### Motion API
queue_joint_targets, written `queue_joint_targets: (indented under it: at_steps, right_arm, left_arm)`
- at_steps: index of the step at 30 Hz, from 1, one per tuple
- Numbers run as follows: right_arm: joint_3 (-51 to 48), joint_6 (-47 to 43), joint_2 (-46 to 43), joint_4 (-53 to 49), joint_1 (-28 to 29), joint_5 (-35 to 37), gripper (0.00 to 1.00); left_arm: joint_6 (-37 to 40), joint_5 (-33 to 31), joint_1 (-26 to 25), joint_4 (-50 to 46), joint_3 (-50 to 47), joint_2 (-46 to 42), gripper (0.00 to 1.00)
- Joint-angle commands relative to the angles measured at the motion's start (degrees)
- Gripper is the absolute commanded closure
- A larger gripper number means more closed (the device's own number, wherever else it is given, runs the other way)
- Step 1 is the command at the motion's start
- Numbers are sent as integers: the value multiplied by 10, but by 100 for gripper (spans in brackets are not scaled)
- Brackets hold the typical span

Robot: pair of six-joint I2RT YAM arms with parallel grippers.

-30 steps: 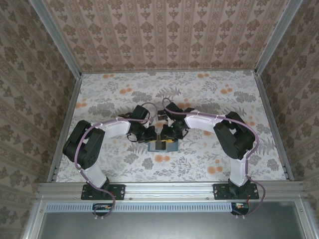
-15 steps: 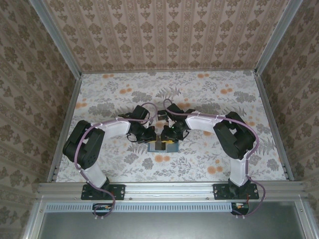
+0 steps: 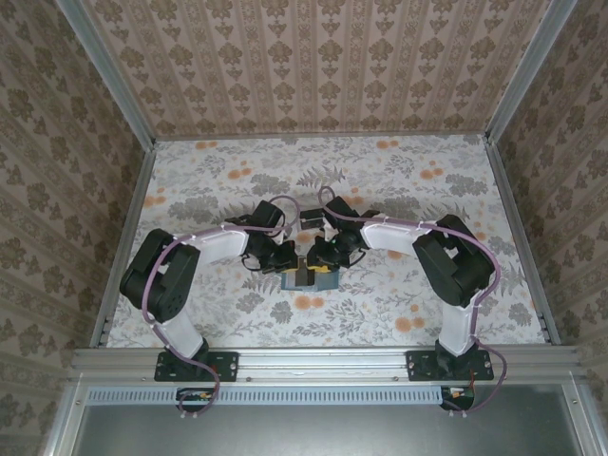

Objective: Take the credit cards out of the card holder

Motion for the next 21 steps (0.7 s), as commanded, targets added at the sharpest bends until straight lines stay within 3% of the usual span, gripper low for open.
queue_joint_targets:
  at_steps: [1,14,21]
  right_arm:
    - [-7,10,-13,27,-3,-32,75]
    - [-23,15,3,48,-9,-37,85]
    - [-24,-20,-18,-10,-21,0,89]
  left_arm:
    - [11,-19,3,-35,-2,22,93]
    - [11,-19,3,-36,-2,22,93]
    - [11,-23,3,-39,-2,17,93]
